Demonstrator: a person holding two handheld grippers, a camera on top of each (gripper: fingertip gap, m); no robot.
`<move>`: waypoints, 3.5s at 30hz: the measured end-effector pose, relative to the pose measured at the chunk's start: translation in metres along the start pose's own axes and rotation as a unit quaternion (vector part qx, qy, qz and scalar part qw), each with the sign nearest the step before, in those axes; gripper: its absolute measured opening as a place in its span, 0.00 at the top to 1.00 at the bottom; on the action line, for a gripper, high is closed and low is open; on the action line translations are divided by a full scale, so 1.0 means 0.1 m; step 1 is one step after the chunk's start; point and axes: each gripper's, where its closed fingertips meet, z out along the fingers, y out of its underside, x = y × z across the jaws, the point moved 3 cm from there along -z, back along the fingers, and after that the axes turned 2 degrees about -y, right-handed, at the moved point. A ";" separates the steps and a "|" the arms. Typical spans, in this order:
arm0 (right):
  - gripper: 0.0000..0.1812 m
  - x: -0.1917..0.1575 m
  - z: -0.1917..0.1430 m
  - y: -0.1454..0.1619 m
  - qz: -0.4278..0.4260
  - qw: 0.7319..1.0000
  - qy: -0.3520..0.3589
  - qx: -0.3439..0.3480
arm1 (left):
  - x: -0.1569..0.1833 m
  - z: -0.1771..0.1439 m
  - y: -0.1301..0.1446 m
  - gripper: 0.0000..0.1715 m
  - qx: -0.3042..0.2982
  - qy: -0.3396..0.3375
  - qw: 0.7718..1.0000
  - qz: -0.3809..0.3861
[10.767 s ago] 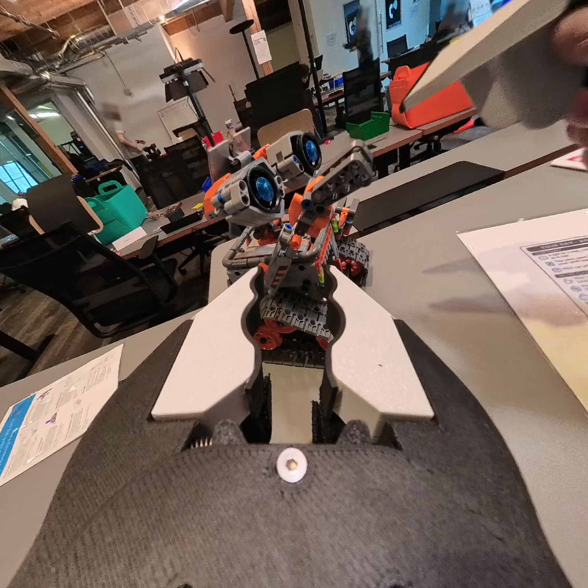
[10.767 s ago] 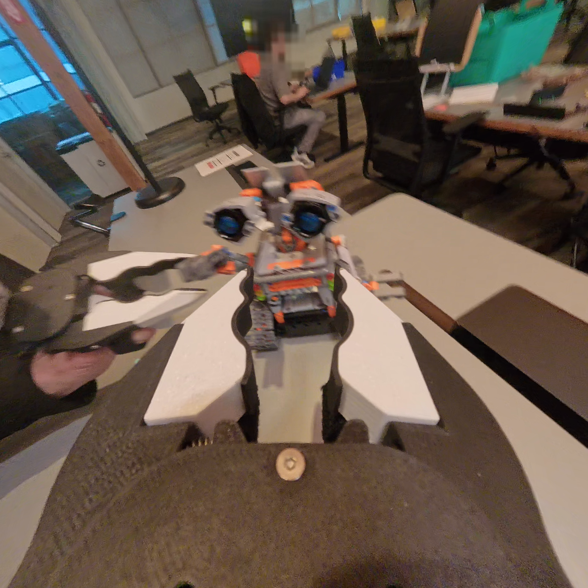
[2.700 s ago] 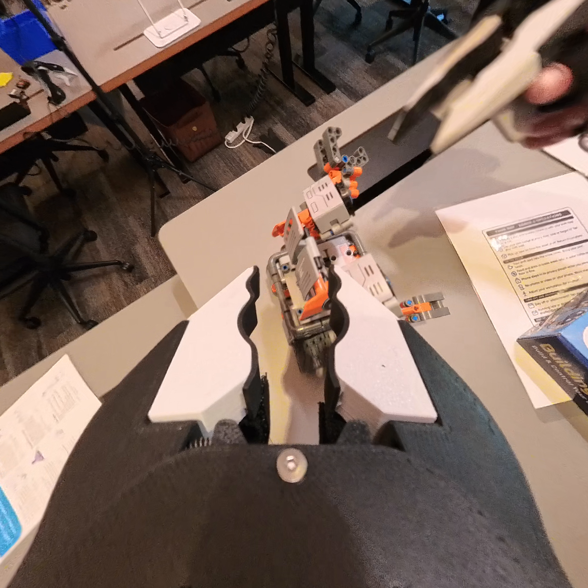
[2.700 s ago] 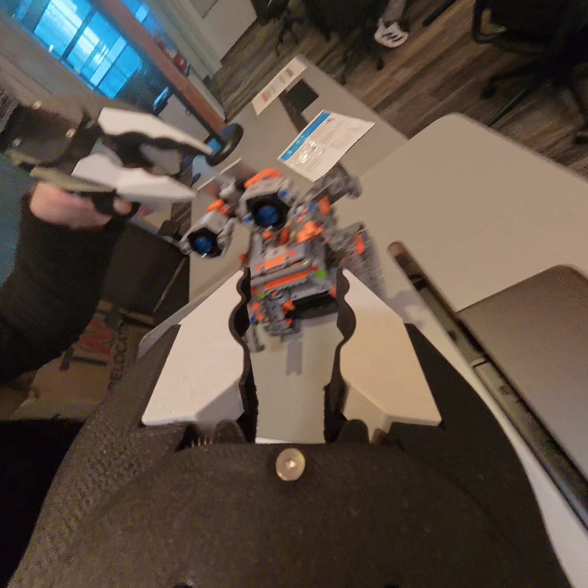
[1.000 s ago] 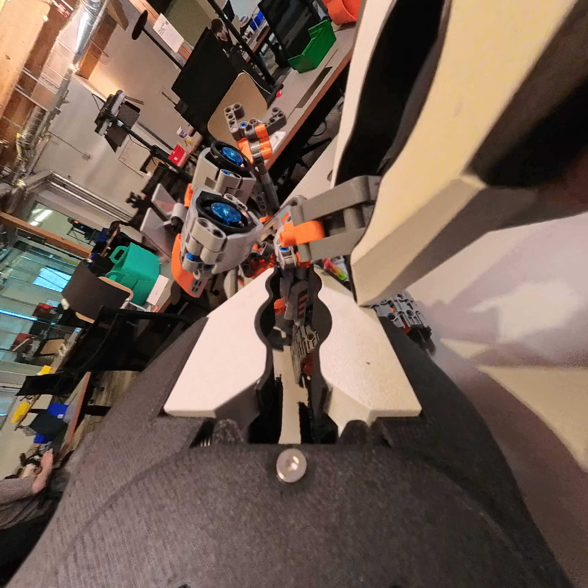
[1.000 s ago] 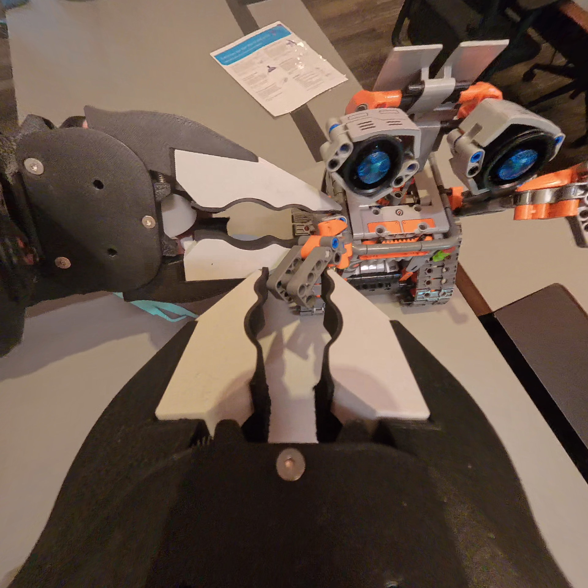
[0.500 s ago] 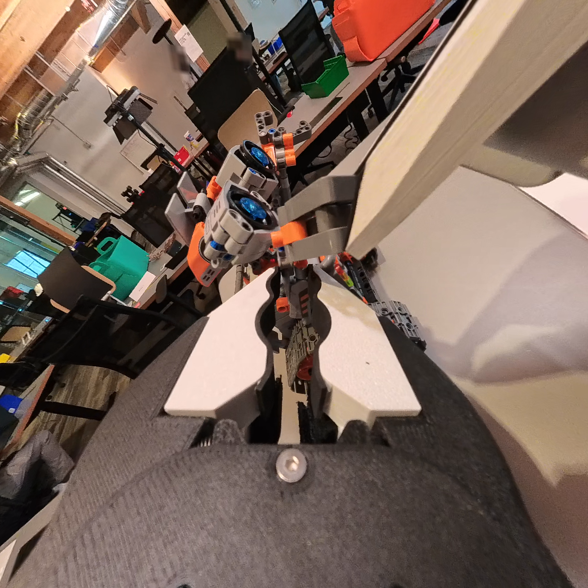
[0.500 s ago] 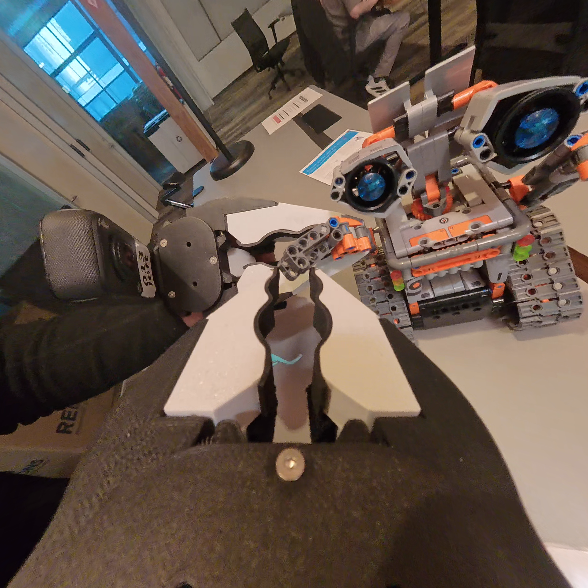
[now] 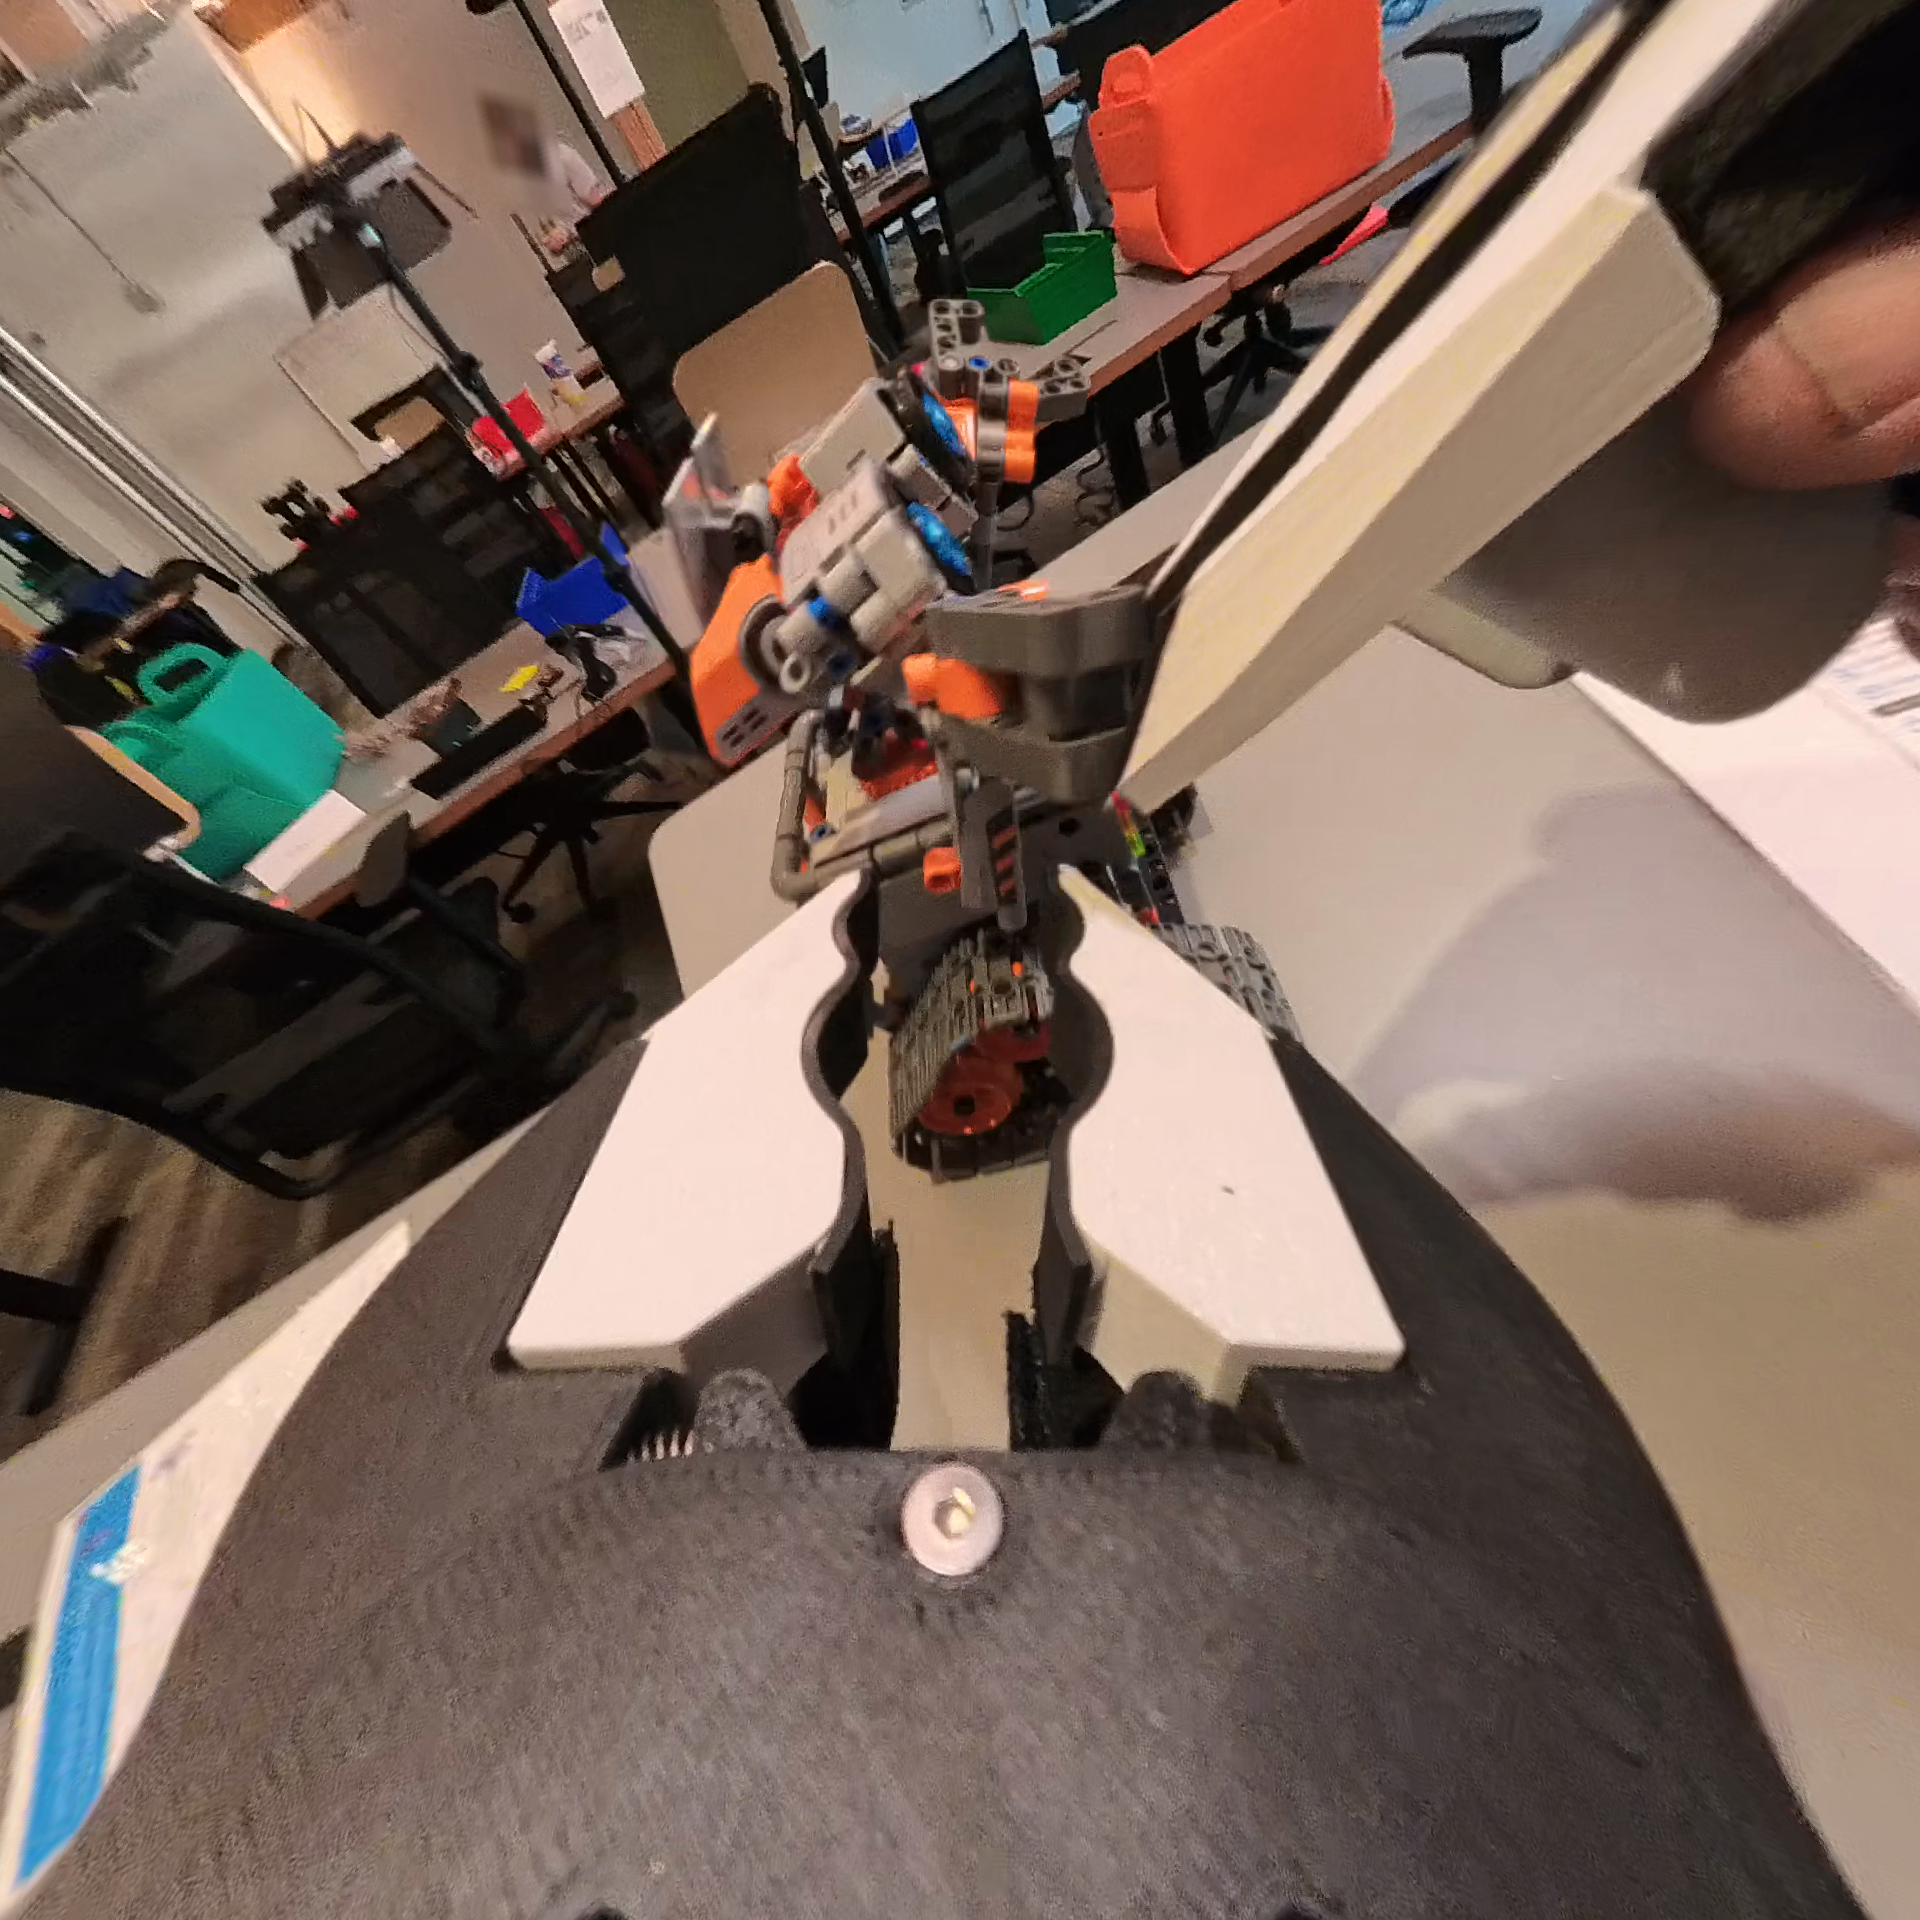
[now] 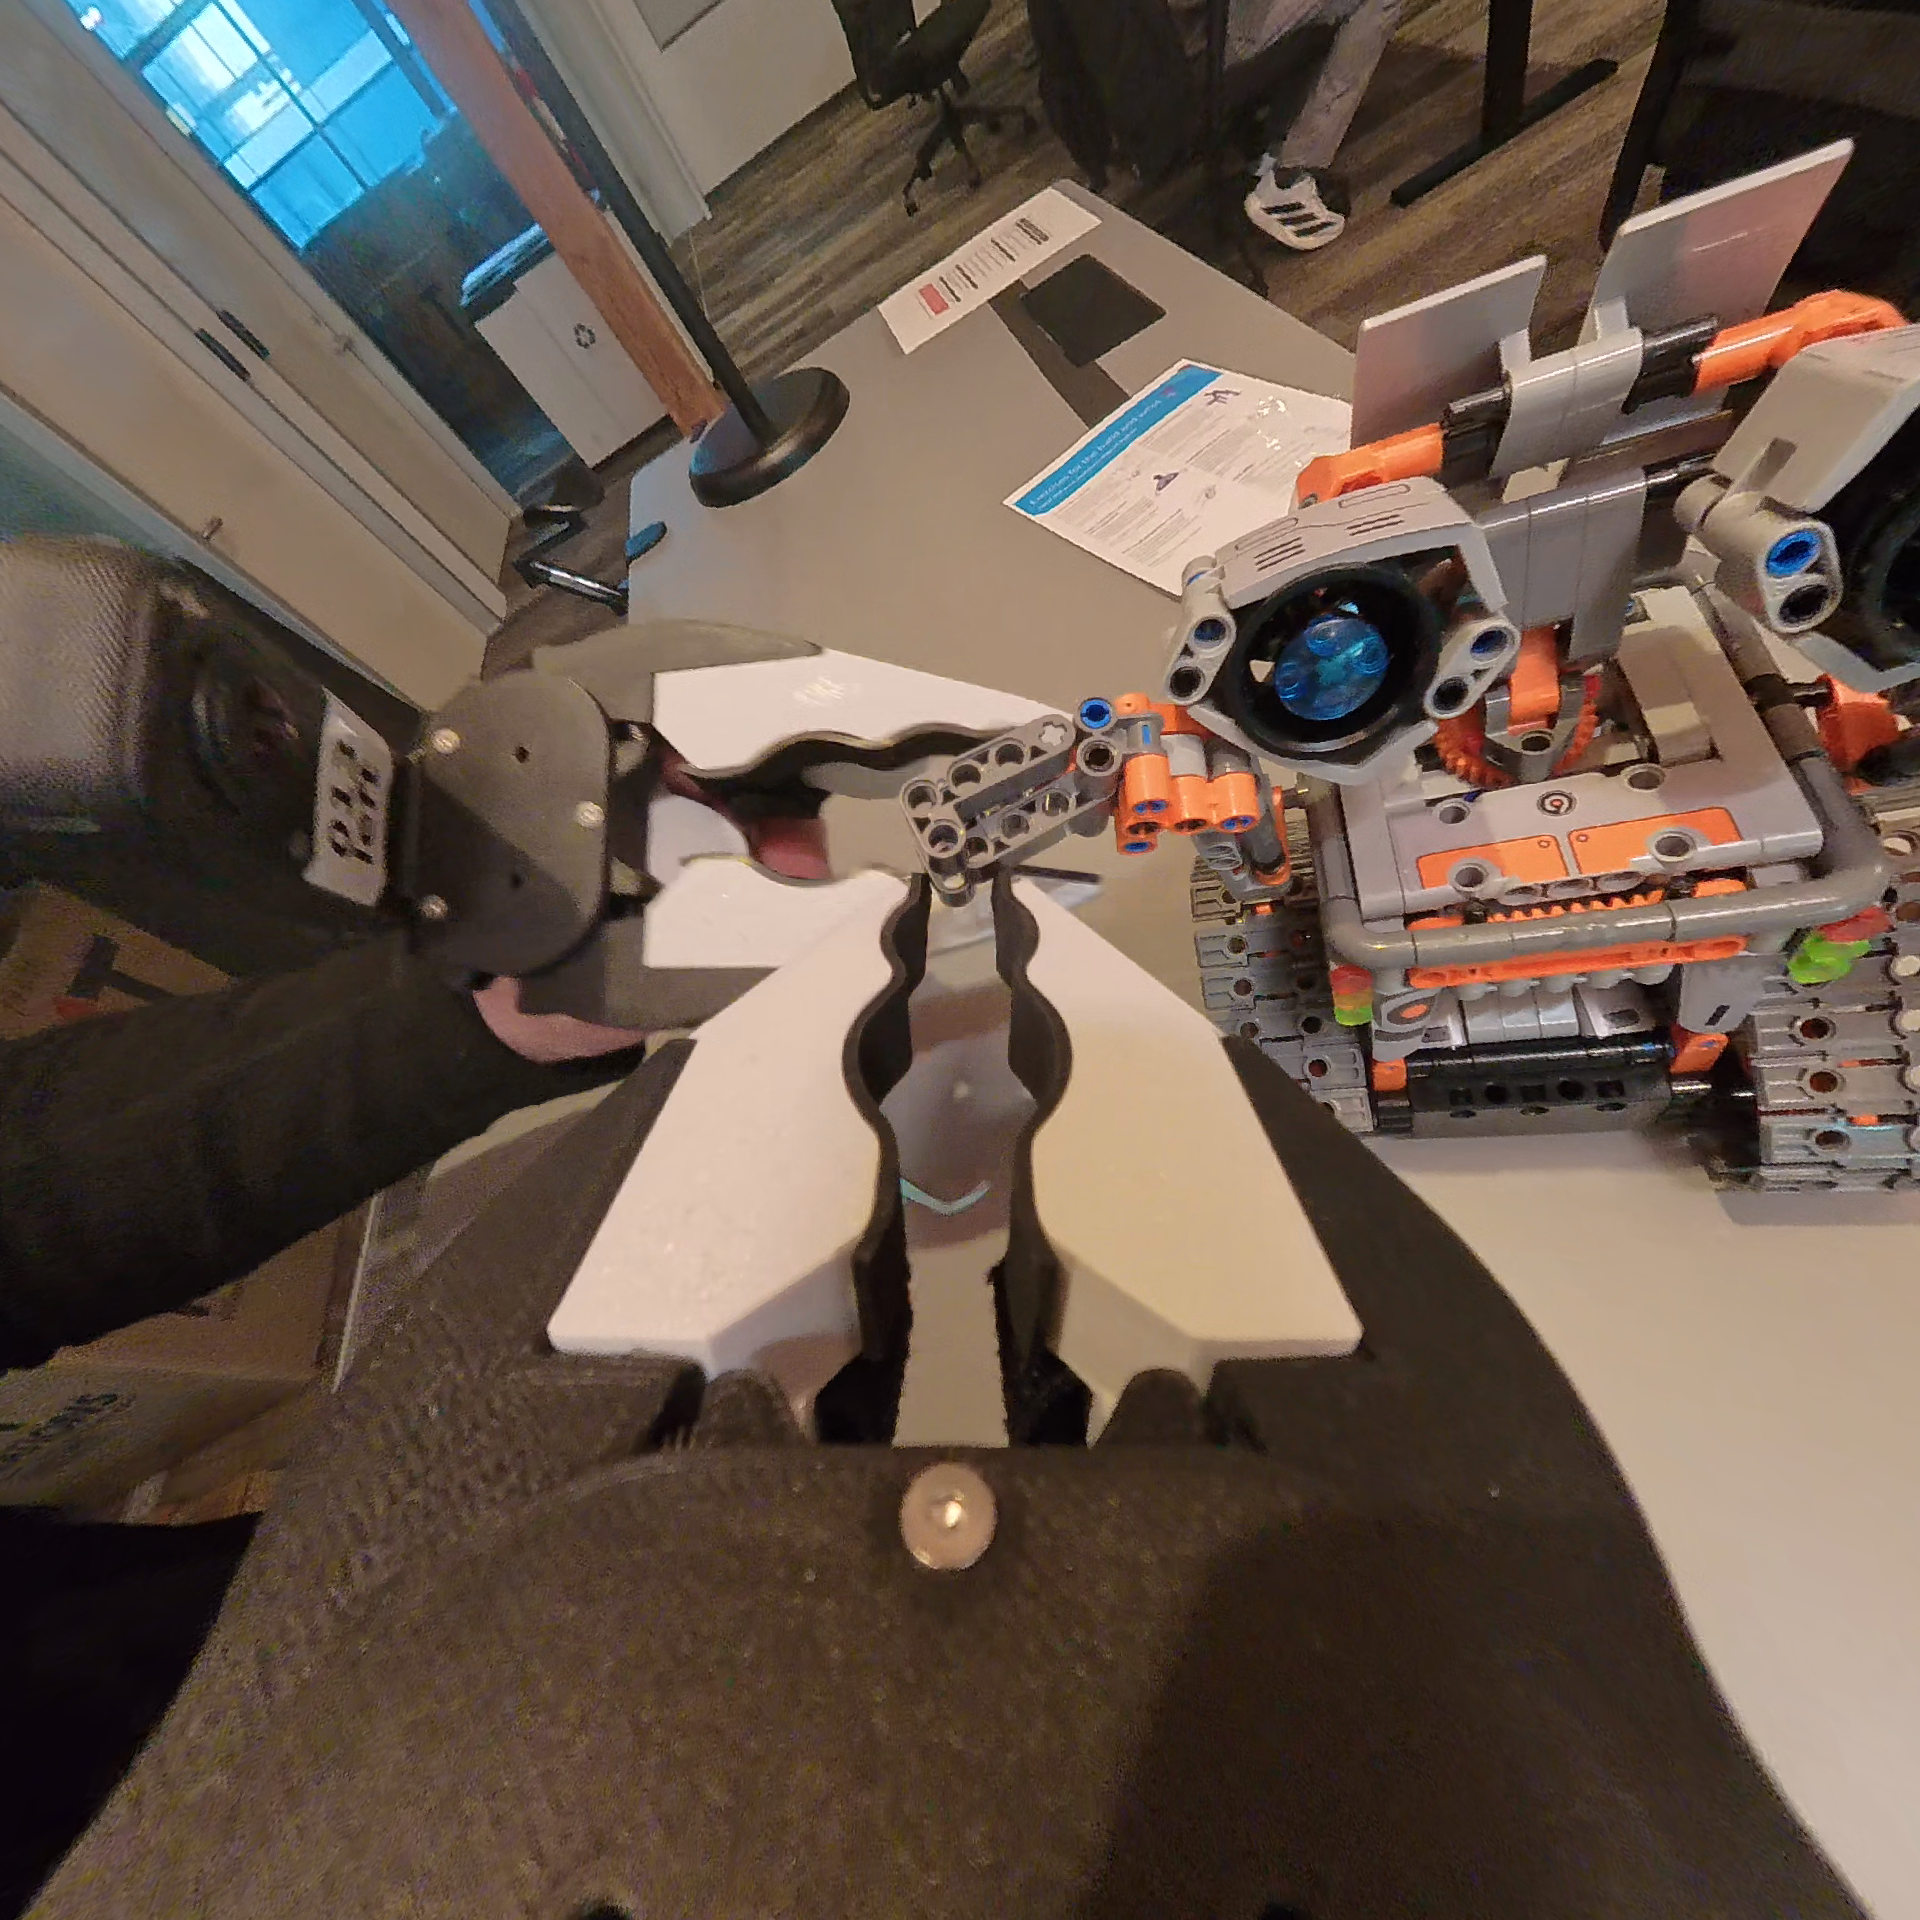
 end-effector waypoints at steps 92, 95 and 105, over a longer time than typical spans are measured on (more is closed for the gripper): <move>0.85 0.88 -0.68 -0.08 0.337 0.898 -0.194 0.206 | -0.20 -0.30 -0.81 0.79 0.054 0.180 0.979 0.079; 0.84 0.98 -0.80 -0.10 0.327 0.906 -0.174 0.207 | -0.24 -0.21 -0.90 0.77 0.024 0.189 0.977 0.096; 0.81 0.95 -0.69 0.02 0.301 0.930 -0.132 0.166 | -0.44 0.33 -0.79 0.73 -0.108 0.149 0.977 0.105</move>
